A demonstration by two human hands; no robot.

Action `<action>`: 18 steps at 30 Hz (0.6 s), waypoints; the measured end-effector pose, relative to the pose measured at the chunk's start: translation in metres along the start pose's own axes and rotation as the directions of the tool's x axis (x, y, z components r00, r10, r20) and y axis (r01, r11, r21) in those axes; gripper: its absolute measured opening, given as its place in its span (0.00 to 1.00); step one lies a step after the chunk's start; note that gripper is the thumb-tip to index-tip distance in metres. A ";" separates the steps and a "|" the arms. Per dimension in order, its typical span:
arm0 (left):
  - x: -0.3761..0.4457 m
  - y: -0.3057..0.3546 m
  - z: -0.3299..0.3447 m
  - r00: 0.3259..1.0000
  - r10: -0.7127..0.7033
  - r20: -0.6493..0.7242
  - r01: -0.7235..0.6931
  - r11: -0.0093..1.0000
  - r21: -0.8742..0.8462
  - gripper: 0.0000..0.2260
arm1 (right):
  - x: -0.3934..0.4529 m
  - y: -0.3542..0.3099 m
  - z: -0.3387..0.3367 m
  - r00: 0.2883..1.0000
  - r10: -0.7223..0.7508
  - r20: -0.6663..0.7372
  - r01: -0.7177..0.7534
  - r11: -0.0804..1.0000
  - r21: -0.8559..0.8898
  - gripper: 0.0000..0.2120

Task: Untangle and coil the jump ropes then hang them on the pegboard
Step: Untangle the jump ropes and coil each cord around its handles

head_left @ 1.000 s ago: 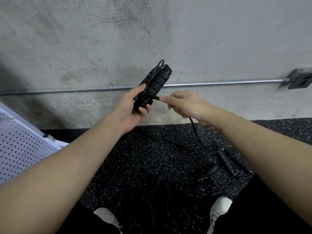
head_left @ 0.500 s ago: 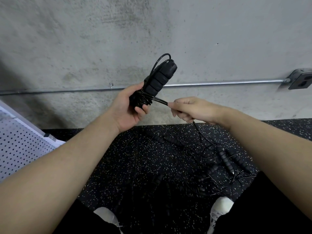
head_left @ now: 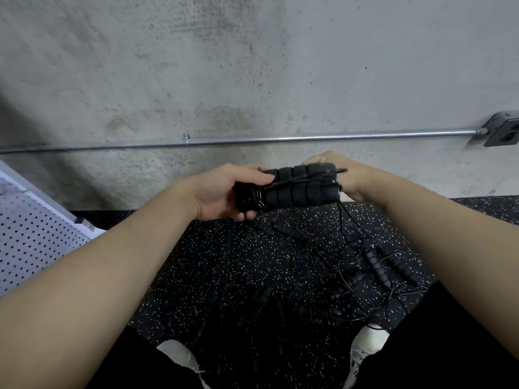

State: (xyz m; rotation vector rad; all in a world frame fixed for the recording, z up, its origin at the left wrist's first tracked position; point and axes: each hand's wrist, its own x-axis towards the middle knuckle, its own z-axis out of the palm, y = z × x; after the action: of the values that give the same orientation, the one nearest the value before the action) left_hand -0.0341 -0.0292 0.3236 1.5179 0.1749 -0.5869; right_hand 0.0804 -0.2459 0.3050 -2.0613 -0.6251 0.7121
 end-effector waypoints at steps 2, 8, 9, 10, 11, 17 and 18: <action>0.001 0.000 0.002 1.000 -0.003 0.008 0.002 0.995 0.096 0.05 | 0.001 -0.004 0.001 0.999 0.037 0.017 -0.037 0.999 0.025 0.07; 0.005 -0.005 0.007 0.998 -0.048 0.049 0.029 0.940 0.341 0.16 | -0.003 -0.010 0.005 0.993 0.069 0.096 -0.072 0.997 0.027 0.08; 0.007 -0.006 0.009 0.998 -0.056 0.036 0.037 0.922 0.384 0.18 | -0.002 -0.010 0.006 0.991 0.074 0.110 -0.076 0.997 0.011 0.10; 0.008 -0.007 0.011 0.998 -0.064 0.020 0.050 0.904 0.425 0.21 | -0.001 -0.010 0.005 0.989 0.075 0.125 -0.077 0.997 0.012 0.13; 0.010 -0.008 0.012 0.998 -0.070 0.004 0.060 0.883 0.466 0.23 | -0.001 -0.010 0.005 0.988 0.072 0.140 -0.074 0.997 0.014 0.13; 0.024 -0.022 0.014 0.986 0.007 -0.169 0.107 0.750 0.653 0.21 | -0.002 -0.016 0.016 0.997 -0.015 0.071 0.035 0.959 -0.280 0.06; 0.026 -0.023 0.013 0.978 0.044 -0.204 0.108 0.732 0.673 0.22 | 0.000 -0.016 0.018 0.998 -0.033 0.049 0.046 0.950 -0.309 0.06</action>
State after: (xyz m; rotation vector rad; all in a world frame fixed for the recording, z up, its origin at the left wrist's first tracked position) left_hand -0.0259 -0.0475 0.2918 2.3112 0.1509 -0.5443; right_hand 0.0648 -0.2278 0.3096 -2.3172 -0.8459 0.6706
